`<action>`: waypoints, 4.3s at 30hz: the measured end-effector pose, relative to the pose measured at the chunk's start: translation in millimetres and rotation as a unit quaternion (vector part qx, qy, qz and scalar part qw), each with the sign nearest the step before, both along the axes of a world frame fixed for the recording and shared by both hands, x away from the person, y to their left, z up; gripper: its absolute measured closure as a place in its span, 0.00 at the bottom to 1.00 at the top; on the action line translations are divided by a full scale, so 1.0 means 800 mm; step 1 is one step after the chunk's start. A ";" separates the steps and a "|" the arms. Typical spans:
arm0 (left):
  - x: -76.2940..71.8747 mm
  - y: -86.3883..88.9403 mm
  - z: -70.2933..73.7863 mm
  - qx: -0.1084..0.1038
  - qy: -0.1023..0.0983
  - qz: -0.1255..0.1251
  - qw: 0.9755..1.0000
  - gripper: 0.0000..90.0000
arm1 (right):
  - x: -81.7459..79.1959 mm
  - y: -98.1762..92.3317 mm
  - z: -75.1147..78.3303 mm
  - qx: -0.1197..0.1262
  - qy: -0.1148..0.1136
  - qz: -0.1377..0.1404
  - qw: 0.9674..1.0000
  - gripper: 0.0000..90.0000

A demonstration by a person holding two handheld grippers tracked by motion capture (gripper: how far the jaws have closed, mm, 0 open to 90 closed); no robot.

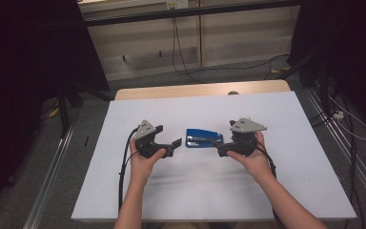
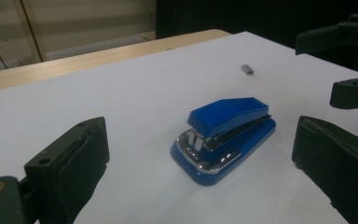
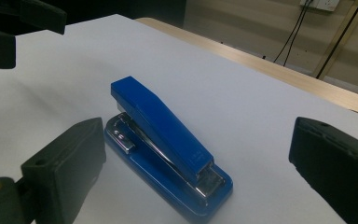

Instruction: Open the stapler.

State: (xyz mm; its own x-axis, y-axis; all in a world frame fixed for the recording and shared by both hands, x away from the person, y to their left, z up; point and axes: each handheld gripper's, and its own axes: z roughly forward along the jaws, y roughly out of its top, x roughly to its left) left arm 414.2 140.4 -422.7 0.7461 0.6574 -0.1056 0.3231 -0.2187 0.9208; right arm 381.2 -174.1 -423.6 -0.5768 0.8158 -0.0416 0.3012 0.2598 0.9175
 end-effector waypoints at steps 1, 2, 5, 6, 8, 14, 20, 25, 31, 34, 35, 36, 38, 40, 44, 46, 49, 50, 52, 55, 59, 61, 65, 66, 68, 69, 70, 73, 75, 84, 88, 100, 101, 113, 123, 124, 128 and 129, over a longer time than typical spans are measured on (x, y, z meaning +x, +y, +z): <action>0.000 0.000 0.000 0.003 0.001 -0.002 1.000 0.05 | 0.002 0.001 0.000 -0.004 0.000 0.000 1.000 0.05; 0.000 0.000 0.000 0.003 0.000 -0.002 1.000 0.05 | 0.005 0.003 0.000 -0.006 0.001 0.001 1.000 0.05; 0.000 0.000 0.000 0.007 0.001 -0.001 1.000 0.05 | 0.013 0.005 0.000 -0.006 0.005 0.003 1.000 0.06; 0.000 0.001 -0.001 0.008 0.002 -0.001 1.000 0.05 | 0.015 0.006 0.001 -0.003 0.008 0.004 1.000 0.07; 0.000 0.002 -0.001 0.016 -0.003 0.002 1.000 0.05 | 0.021 0.007 0.002 -0.002 0.014 0.006 1.000 0.09; 0.001 0.005 -0.001 0.012 0.002 0.006 1.000 0.05 | 0.035 0.011 0.004 0.006 0.021 0.008 1.000 0.11; 0.002 0.006 -0.002 0.016 0.006 0.003 1.000 0.05 | 0.045 0.019 0.003 0.005 0.025 0.017 1.000 0.14; 0.001 0.009 -0.001 0.018 0.010 0.006 1.000 0.05 | 0.051 0.032 0.000 0.004 0.030 0.030 0.999 0.20; 0.003 0.011 -0.003 0.024 0.016 0.009 1.000 0.05 | 0.055 0.051 -0.002 0.004 0.032 0.051 0.998 0.28; 0.003 0.012 -0.004 0.022 0.018 0.009 1.000 0.05 | 0.058 0.060 -0.004 0.001 0.036 0.060 0.998 0.31; 0.003 0.013 -0.003 0.023 0.018 0.010 1.000 0.05 | 0.059 0.063 -0.005 0.003 0.037 0.062 0.997 0.32; 0.003 0.013 -0.003 0.023 0.019 0.011 0.999 0.05 | 0.061 0.065 -0.007 0.005 0.040 0.063 0.997 0.33; 0.003 0.013 -0.003 0.023 0.018 0.010 1.000 0.05 | 0.064 0.070 -0.011 0.004 0.044 0.067 0.997 0.35; 0.003 0.012 -0.004 0.021 0.021 0.008 1.000 0.05 | 0.068 0.076 -0.013 0.001 0.049 0.070 0.996 0.35; 0.003 0.011 -0.005 0.026 0.024 0.006 0.999 0.06 | 0.073 0.084 -0.015 -0.004 0.050 0.076 0.996 0.37; 0.003 0.011 -0.007 0.035 0.028 0.007 0.999 0.06 | 0.076 0.092 -0.017 -0.003 0.055 0.083 0.995 0.41; 0.003 0.011 -0.008 0.037 0.030 0.007 0.999 0.06 | 0.078 0.098 -0.019 -0.025 0.059 0.086 0.994 0.44; 0.003 0.011 -0.009 0.036 0.031 0.006 0.999 0.06 | 0.079 0.099 -0.020 -0.027 0.061 0.088 0.994 0.45; 0.003 0.010 -0.009 0.037 0.032 0.006 0.999 0.06 | 0.081 0.101 -0.022 -0.024 0.064 0.089 0.994 0.46; 0.004 0.010 -0.010 0.035 0.035 0.004 0.999 0.07 | 0.082 0.104 -0.027 -0.029 0.067 0.101 0.992 0.47; 0.004 0.008 -0.011 0.035 0.037 0.002 0.999 0.07 | 0.085 0.103 -0.031 -0.033 0.068 0.094 0.993 0.52; 0.005 0.009 -0.012 0.034 0.038 0.001 0.999 0.07 | 0.087 0.101 -0.032 -0.027 0.072 0.098 0.992 0.52; 0.005 0.009 -0.014 0.033 0.041 0.002 0.999 0.07 | 0.088 0.103 -0.029 -0.049 0.060 0.118 0.990 0.57; 0.005 0.008 -0.014 0.033 0.043 0.002 0.999 0.07 | 0.088 0.104 -0.027 -0.058 0.058 0.124 0.989 0.58; 0.006 0.007 -0.015 0.035 0.042 0.001 0.998 0.07 | 0.089 0.104 -0.022 -0.065 0.053 0.132 0.988 0.61; 0.006 0.007 -0.015 0.034 0.042 0.000 0.999 0.07 | 0.090 0.103 -0.018 -0.066 0.052 0.136 0.987 0.62; 0.006 0.007 -0.016 0.034 0.043 -0.001 0.998 0.07 | 0.090 0.102 -0.015 -0.067 0.053 0.141 0.986 0.63; 0.007 0.005 -0.017 0.031 0.046 -0.001 0.998 0.07 | 0.090 0.100 -0.010 -0.069 0.049 0.148 0.985 0.64; 0.007 0.005 -0.017 0.033 0.045 -0.001 0.998 0.07 | 0.090 0.098 -0.007 -0.064 0.048 0.149 0.986 0.64; 0.010 -0.004 -0.022 0.029 0.040 0.003 0.999 0.11 | 0.089 0.091 0.002 -0.053 0.043 0.150 0.986 0.66; 0.012 -0.008 -0.025 0.028 0.033 0.006 0.999 0.19 | 0.088 0.088 0.003 -0.045 0.041 0.147 0.987 0.66; 0.022 -0.032 -0.035 0.019 0.027 -0.003 0.999 0.82 | 0.088 0.081 0.005 -0.021 0.041 0.143 0.989 0.66; 0.023 -0.034 -0.035 0.016 0.027 -0.004 0.999 0.86 | 0.088 0.081 0.005 -0.021 0.041 0.143 0.989 0.66; 0.032 -0.059 -0.039 0.016 0.029 -0.024 0.999 1.00 | 0.087 0.076 0.007 -0.009 0.042 0.141 0.989 0.66; 0.037 -0.066 -0.046 0.008 0.025 -0.023 0.999 0.98 | 0.088 0.078 0.005 -0.006 0.048 0.139 0.989 0.65; 0.038 -0.067 -0.046 0.008 0.024 -0.027 0.999 0.98 | 0.088 0.078 0.004 -0.006 0.049 0.138 0.989 0.65; 0.039 -0.071 -0.048 0.007 0.025 -0.031 0.999 0.98 | 0.088 0.080 0.001 -0.007 0.051 0.140 0.989 0.64; 0.039 -0.071 -0.048 0.008 0.025 -0.032 0.999 0.98 | 0.088 0.080 0.000 -0.003 0.053 0.137 0.989 0.63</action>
